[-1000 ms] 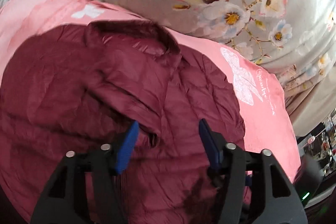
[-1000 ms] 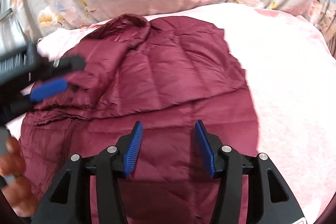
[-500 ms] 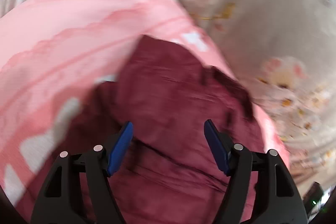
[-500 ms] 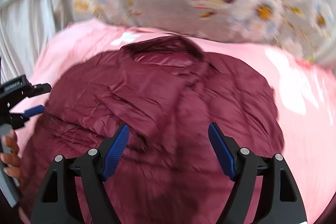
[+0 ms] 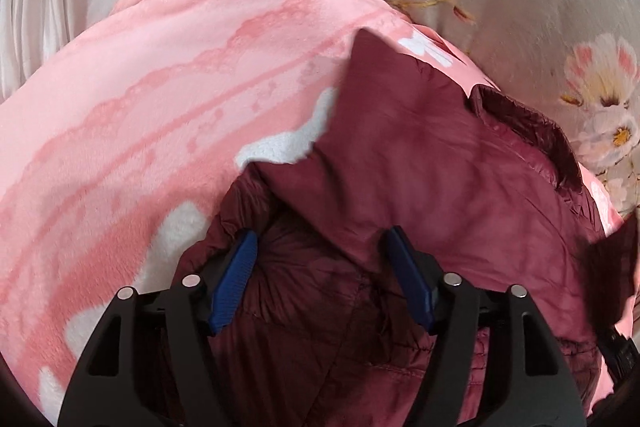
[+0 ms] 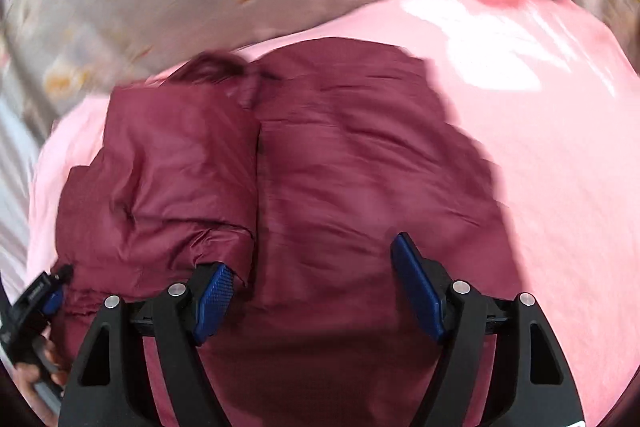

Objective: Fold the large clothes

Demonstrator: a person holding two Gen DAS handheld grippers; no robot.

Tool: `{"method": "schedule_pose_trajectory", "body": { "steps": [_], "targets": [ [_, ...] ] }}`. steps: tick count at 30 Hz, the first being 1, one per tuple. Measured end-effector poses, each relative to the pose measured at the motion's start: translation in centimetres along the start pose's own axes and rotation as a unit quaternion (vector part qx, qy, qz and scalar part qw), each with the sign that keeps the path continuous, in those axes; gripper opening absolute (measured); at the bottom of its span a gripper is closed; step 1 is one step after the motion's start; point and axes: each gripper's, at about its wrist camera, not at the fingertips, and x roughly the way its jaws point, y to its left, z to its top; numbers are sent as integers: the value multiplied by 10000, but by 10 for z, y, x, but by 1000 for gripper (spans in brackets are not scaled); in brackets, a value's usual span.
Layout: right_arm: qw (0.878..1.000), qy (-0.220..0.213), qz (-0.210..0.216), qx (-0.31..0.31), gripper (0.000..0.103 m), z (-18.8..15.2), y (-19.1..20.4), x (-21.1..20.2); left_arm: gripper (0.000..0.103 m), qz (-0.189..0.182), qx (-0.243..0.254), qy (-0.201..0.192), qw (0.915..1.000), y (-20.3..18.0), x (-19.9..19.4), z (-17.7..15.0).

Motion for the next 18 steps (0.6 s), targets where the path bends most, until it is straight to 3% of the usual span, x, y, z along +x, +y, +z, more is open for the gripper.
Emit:
{"method": "schedule_pose_trajectory", "body": {
  "steps": [5,8,12,18],
  "targets": [
    [9998,-178,60,97,75,3,-13,-24,67,-185,-146,90,9997,7,-2,4],
    [9996,-230,25,-150,75,6,-6,-30,67,-576,-582,238,9964,15,-11,5],
    [9997,-211,36,-119,75,7,-12,-28,67,-1327,-1297,538,9812,26,-25,5],
    [9983,-29,267,523,75,6,-41,-17,66,-1828,-1706,981,9632,15,-6,8]
  ]
}}
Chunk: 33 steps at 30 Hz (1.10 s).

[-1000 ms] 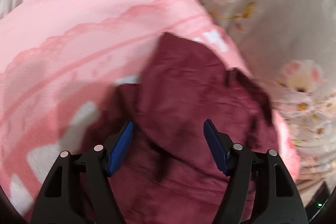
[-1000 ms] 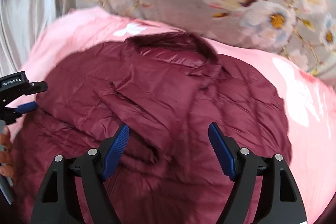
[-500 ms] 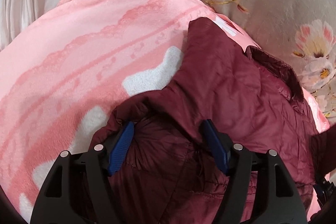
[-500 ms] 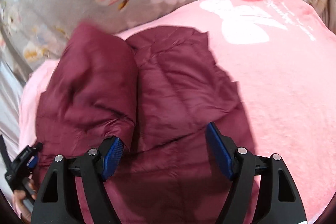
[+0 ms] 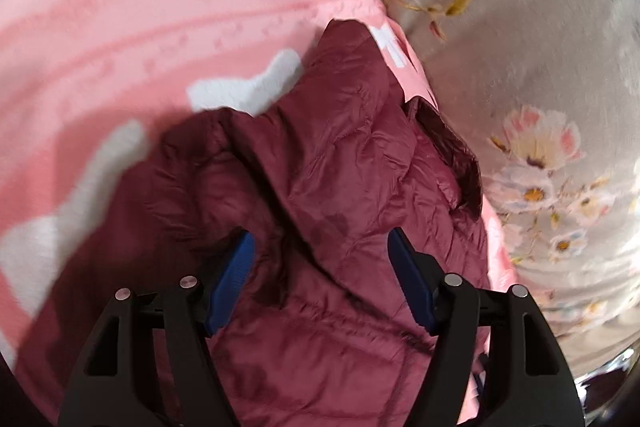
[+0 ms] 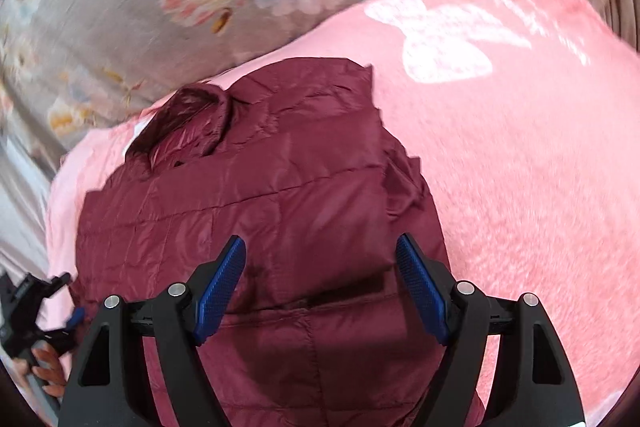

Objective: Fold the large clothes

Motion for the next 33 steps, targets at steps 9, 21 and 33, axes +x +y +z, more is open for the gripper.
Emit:
{"method": "schedule_pose_trajectory", "body": {
  "steps": [9,21,33],
  "targets": [
    [9976,24,571,-384,6,32,29,6,1,232,122,-599,9979,-6,-9,38],
    [9927,348,55,-1152,4,-6,35,51,1,1268,454,-723,9882,27,-9,16],
    [9911,-10,-257,-1305,39,-8,26,15,33,1769,1274,-679,9736,8,-28,-1]
  ]
}}
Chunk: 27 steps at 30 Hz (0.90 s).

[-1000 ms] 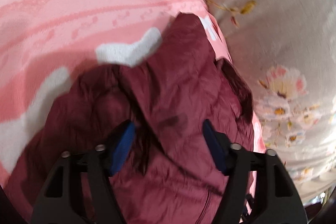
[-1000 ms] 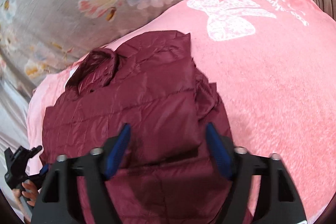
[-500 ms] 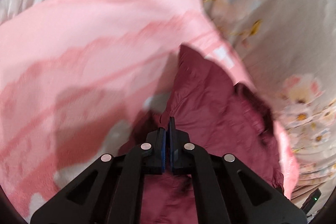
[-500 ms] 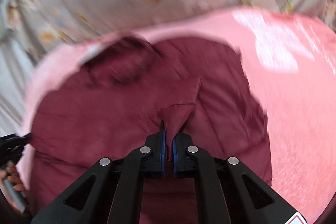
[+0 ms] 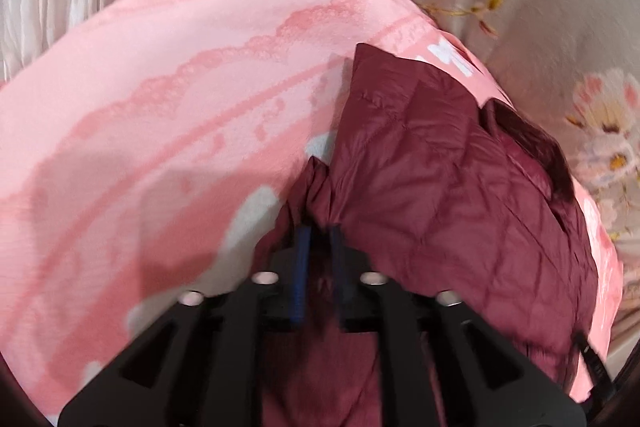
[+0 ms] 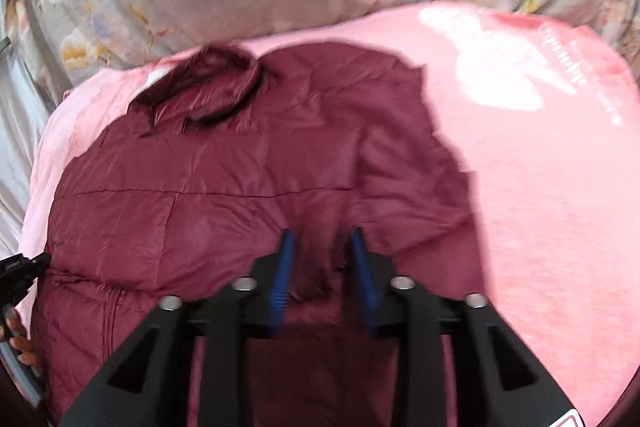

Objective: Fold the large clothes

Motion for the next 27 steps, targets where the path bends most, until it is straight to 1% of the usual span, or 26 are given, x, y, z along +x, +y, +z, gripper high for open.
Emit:
{"method": "schedule_pose_trajectory", "body": {
  "steps": [1,2,3,5,6,8,9,10,11,13,15,16,17,18,20,23,25,27],
  "targets": [
    [9998,-135,-164,-35,41,-1,-4,-12,54,-89,66,-5,9999,1,-10,-1],
    [9994,-221,-251,-54,42,-1,-5,-18,61,-104,88,-37,9999,0,-18,-1],
    [9991,-338,-268,-52,43,0,-7,-29,63,-109,174,-207,9996,-1,-32,-1],
    [9993,-364,-75,14,43,6,-6,-35,63,-52,452,-498,9977,-15,-50,4],
    [9994,-324,128,38,43,12,1,-35,63,-33,636,-636,9959,-29,-58,8],
    [9986,-286,427,-120,43,23,24,-31,63,-327,867,-766,9927,-61,-64,18],
    [9981,-281,505,-219,43,28,35,-27,63,-439,928,-742,9919,-76,-62,21],
    [9973,-270,591,-351,43,32,49,-23,63,-520,983,-691,9914,-87,-57,24],
    [9959,-256,697,-514,43,36,65,-15,63,-599,1083,-546,9908,-105,-46,27],
    [9945,-183,746,-710,43,37,85,-3,63,-711,1246,-190,9895,-129,-21,25],
    [9926,-14,765,-941,42,33,105,14,63,-622,1454,119,9873,-147,5,16],
    [9913,118,825,-1021,41,28,112,23,63,-461,1584,205,9861,-153,18,10],
    [9904,213,859,-1063,41,22,116,27,63,-299,1674,259,9851,-153,26,2],
    [9890,354,898,-1124,41,13,120,34,63,-225,1731,337,9841,-151,36,-8],
    [9869,495,936,-1220,41,-6,121,42,63,-186,1749,330,9839,-144,42,-21],
    [9864,398,965,-1266,41,-21,120,39,63,-62,2073,114,9782,-139,42,-40],
    [9867,363,945,-1269,41,-25,121,37,63,-16,2175,0,9761,-136,39,-48],
    [9870,322,920,-1274,41,-28,122,38,63,-24,2177,-75,9760,-133,39,-52]
  ]
}}
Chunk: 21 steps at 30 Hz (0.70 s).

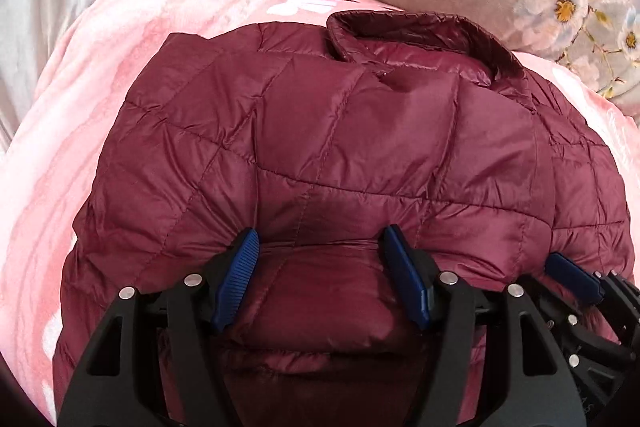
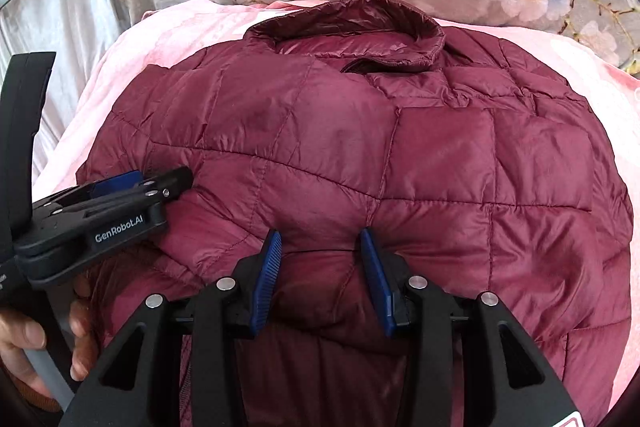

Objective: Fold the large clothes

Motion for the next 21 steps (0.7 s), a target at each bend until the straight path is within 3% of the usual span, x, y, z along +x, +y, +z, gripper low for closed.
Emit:
{"method": "schedule_pose_trajectory", "body": {
  "steps": [4,9,13,15,21],
  "targets": [
    [10000,-62,-18,29,39,-2,-2,-2,63,89,48,-84,9999,-3,3,0],
    [9950,-560,-364,748,36,-1,-31,-35,63,105,62,-113,9999,-4,3,1],
    [9898,-351,-854,1084,36,-7,-59,-36,64,132,88,-122,9998,-5,4,2],
    [9896,-218,-811,1164,35,-14,-66,-29,64,133,89,-127,9998,-4,4,1],
    [9898,-172,-1170,790,39,-14,-53,-18,64,153,104,-130,9997,-5,4,1]
  ]
}}
